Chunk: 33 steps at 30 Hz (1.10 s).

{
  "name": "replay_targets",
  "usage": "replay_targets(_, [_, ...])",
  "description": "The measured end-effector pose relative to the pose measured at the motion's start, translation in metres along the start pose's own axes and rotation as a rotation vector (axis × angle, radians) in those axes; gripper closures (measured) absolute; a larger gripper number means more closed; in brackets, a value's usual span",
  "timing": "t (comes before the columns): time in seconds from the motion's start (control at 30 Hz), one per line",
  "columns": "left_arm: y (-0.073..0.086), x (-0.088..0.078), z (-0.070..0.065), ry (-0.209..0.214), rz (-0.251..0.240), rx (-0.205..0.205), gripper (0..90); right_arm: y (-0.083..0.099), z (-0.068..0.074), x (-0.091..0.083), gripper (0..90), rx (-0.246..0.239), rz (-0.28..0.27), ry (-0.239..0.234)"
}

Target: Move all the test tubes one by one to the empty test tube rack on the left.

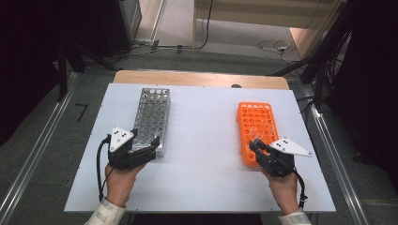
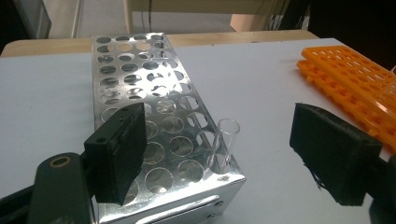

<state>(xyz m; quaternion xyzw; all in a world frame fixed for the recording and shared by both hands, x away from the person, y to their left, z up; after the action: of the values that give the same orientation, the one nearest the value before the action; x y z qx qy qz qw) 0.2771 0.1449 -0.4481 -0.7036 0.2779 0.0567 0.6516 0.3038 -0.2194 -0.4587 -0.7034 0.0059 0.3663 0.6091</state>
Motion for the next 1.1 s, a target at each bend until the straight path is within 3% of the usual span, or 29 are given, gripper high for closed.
replay_targets(0.47, [-0.004, -0.006, -0.013, 0.039, -0.013, 0.015, 18.8, -0.004, 0.032, 0.003, 72.9, -0.034, 0.009, -0.093])
replay_targets(1.1, [0.001, -0.002, -0.049, 0.127, 0.015, 0.082, 18.9, 0.001, 0.082, 0.021, 72.9, -0.12, 0.055, -0.2])
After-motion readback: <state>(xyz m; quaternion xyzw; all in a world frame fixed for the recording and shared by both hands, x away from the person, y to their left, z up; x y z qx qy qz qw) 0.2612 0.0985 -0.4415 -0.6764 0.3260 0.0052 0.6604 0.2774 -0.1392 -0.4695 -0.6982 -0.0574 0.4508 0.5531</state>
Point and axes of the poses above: each handheld gripper's, and its own axes: x roughly forward along the jaws, y roughly out of its underside, z roughly to its left, the point moved 6 cm from there along x, roughly forward along the jaws, and after that the axes turned 3 degrees about z, right-handed, at the moved point
